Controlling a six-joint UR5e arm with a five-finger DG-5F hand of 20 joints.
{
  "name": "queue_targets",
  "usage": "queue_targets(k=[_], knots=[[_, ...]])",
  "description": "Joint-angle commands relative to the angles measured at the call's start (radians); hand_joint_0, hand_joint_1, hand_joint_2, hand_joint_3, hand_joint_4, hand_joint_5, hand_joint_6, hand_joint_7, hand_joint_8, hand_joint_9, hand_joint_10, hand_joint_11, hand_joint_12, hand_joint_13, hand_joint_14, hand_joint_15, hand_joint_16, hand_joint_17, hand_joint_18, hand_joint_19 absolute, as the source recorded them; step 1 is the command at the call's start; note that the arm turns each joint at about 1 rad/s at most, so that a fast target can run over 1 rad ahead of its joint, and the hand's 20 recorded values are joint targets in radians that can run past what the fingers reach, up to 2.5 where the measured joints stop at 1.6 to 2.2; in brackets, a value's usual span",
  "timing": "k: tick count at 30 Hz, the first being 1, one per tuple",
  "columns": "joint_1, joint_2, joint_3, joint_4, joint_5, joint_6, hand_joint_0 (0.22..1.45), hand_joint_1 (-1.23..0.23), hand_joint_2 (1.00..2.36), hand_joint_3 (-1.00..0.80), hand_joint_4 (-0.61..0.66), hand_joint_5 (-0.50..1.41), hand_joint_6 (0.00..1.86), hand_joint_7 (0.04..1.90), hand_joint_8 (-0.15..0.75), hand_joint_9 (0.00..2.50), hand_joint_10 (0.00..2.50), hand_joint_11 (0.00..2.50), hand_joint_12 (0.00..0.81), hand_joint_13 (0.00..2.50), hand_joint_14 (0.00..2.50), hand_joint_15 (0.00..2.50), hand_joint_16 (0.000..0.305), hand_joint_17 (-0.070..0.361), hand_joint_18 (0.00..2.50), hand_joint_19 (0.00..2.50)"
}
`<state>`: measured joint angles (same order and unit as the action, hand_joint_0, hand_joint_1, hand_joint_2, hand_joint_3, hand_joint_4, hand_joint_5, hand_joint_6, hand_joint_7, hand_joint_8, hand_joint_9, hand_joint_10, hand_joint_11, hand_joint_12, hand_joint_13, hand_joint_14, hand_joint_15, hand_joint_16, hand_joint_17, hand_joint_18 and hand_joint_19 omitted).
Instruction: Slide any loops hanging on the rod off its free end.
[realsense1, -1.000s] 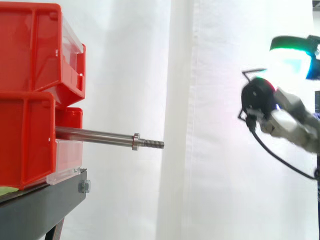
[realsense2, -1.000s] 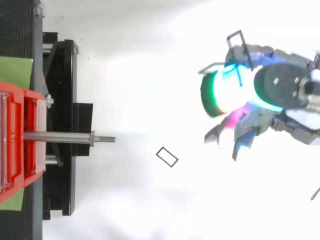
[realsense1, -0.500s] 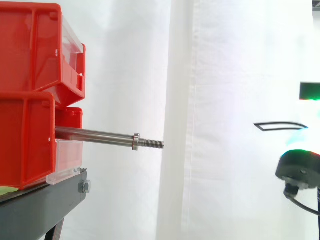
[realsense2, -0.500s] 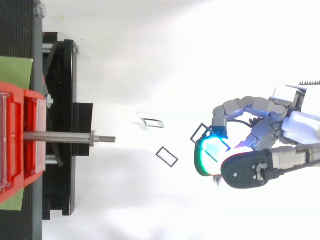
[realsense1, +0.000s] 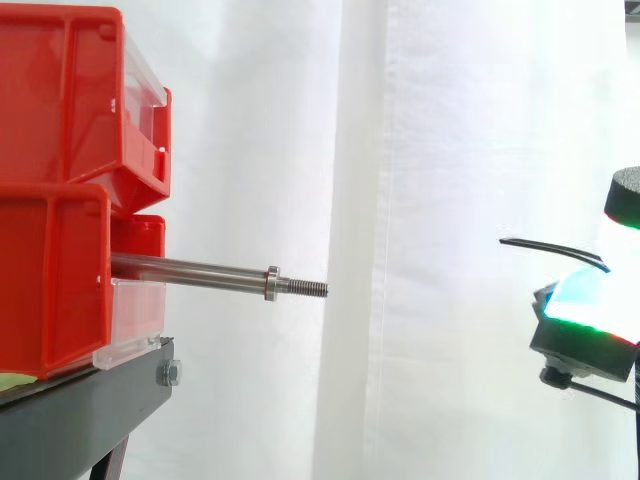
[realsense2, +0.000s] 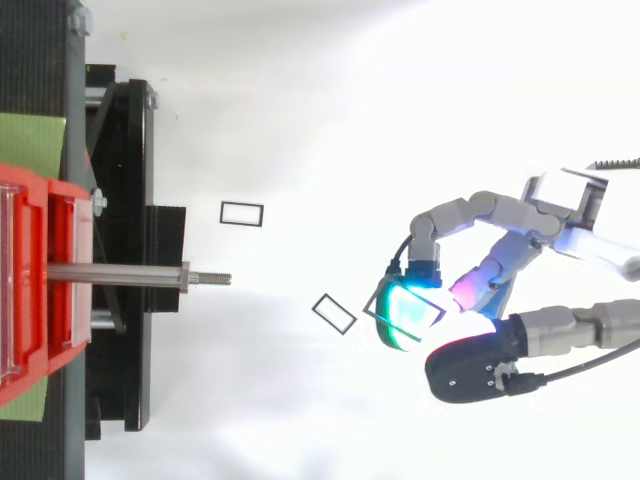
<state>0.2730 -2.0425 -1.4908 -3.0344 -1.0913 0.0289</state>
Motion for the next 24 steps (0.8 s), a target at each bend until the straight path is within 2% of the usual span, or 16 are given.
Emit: queue_targets(k=[1, 5, 10, 16, 24], knots=[[-0.005, -0.001, 0.000, 0.022, 0.001, -0.560, 0.55, -0.70, 1.04, -0.11, -0.09, -0.06, 0.76, 1.21, 0.388, 1.08, 0.01, 0.30, 0.391, 1.04, 0.01, 0.21, 0.063, 0.143, 1.15, 0.48], [-0.005, 0.001, 0.000, 0.032, 0.001, -0.613, 0.55, -0.70, 1.05, -0.11, -0.09, -0.06, 0.76, 1.21, 0.387, 1.08, 0.01, 0.30, 0.395, 1.04, 0.01, 0.20, 0.063, 0.143, 1.15, 0.47], [-0.005, 0.001, 0.000, 0.034, 0.001, -0.630, 0.55, -0.70, 1.07, -0.11, -0.09, -0.05, 0.75, 1.22, 0.388, 1.09, 0.01, 0.29, 0.392, 1.04, 0.01, 0.21, 0.063, 0.142, 1.15, 0.46], [-0.005, 0.001, 0.000, 0.034, 0.001, -0.633, 0.54, -0.69, 1.13, -0.12, -0.10, -0.05, 0.75, 1.22, 0.394, 1.10, 0.01, 0.30, 0.393, 1.05, 0.01, 0.21, 0.064, 0.143, 1.15, 0.46], [-0.005, 0.001, 0.000, 0.034, 0.001, -0.633, 0.55, -0.67, 1.11, -0.13, -0.11, -0.05, 0.75, 1.21, 0.374, 1.02, 0.01, 0.27, 0.394, 0.98, 0.01, 0.21, 0.063, 0.142, 1.09, 0.46]])
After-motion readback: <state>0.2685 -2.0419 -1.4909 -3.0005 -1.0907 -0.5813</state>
